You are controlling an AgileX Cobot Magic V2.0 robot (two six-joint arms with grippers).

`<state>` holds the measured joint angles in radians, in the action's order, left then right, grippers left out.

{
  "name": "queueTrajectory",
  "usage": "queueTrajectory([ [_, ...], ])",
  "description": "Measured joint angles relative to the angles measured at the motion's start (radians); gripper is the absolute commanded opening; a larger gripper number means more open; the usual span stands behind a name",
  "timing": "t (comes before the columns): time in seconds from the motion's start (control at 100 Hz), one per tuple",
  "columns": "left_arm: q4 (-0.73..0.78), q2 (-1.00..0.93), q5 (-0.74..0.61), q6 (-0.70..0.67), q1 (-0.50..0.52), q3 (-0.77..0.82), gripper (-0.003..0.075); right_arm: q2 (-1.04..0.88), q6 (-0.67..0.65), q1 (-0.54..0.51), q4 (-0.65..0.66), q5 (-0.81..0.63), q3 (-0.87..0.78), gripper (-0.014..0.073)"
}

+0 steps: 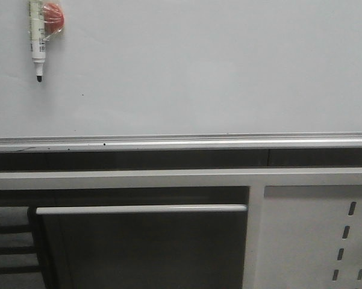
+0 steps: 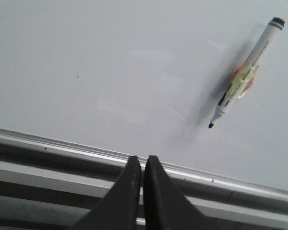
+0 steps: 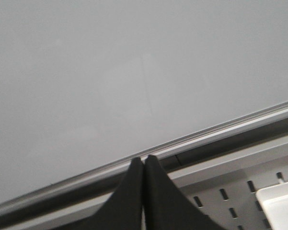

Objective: Write number 1 on whiteboard

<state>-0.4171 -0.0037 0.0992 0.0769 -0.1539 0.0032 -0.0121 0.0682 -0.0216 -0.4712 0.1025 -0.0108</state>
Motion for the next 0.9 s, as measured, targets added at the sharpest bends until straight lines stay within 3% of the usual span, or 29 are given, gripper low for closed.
queueTrajectory([
  [0.13,-0.178,0.000,-0.012,0.000,0.000,0.000,-0.0020,0.000,0.000,0.000,-0.177,-0.006,0.000,-0.0063],
  [0.26,-0.279,0.000,-0.016,-0.002,0.000,-0.002,-0.0020,0.000,0.000,0.000,-0.221,0.049,0.006,-0.0060],
  [0.39,-0.236,0.008,0.030,-0.002,0.000,-0.068,-0.0020,0.039,-0.002,0.000,-0.161,0.174,0.098,-0.0060],
  [0.53,-0.110,0.143,0.146,0.013,0.000,-0.236,-0.0020,0.215,0.009,0.000,-0.072,0.319,0.262,-0.0060],
  [0.76,-0.093,0.466,0.320,0.225,0.000,-0.491,-0.0020,0.515,0.129,0.000,-0.039,0.451,0.496,-0.0059],
  [0.83,-0.129,0.530,0.336,0.285,0.000,-0.528,-0.0016,0.556,0.164,0.000,-0.039,0.470,0.528,-0.0010],
  [0.9,-0.174,0.584,0.342,0.341,0.000,-0.544,0.0022,0.574,0.201,0.002,-0.056,0.482,0.542,0.0113],
])
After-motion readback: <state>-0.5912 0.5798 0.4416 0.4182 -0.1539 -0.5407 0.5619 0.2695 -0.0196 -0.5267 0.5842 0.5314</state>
